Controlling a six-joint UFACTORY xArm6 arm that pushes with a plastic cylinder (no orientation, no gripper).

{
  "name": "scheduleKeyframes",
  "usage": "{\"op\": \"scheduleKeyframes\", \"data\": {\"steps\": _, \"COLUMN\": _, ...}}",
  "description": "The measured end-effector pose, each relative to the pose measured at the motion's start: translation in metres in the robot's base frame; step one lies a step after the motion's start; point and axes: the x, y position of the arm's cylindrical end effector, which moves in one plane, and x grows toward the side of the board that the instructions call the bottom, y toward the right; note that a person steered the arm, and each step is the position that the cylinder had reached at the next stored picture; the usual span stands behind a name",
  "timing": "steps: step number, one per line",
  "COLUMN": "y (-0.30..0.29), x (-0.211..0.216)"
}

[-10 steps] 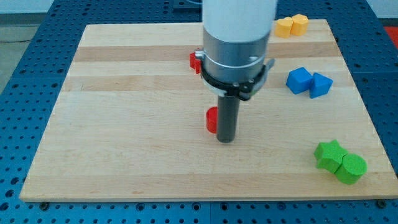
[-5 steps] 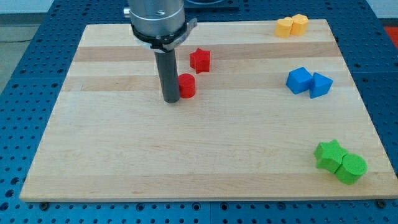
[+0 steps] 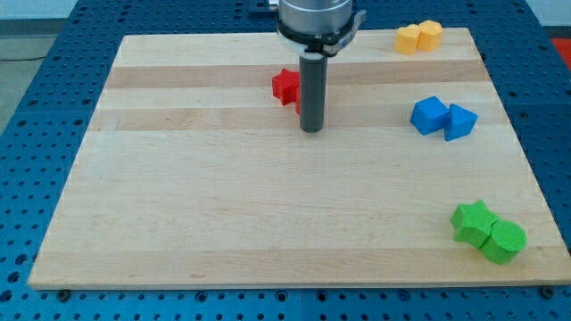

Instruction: Drive red circle towards top center of the board

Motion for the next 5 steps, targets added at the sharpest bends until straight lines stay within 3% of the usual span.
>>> {"op": "scheduleKeyframes", "data": {"steps": 3, "y": -0.016, "x": -0.09}}
{"op": "scheduleKeyframes", "data": {"steps": 5, "y": 0.02, "x": -0.068}}
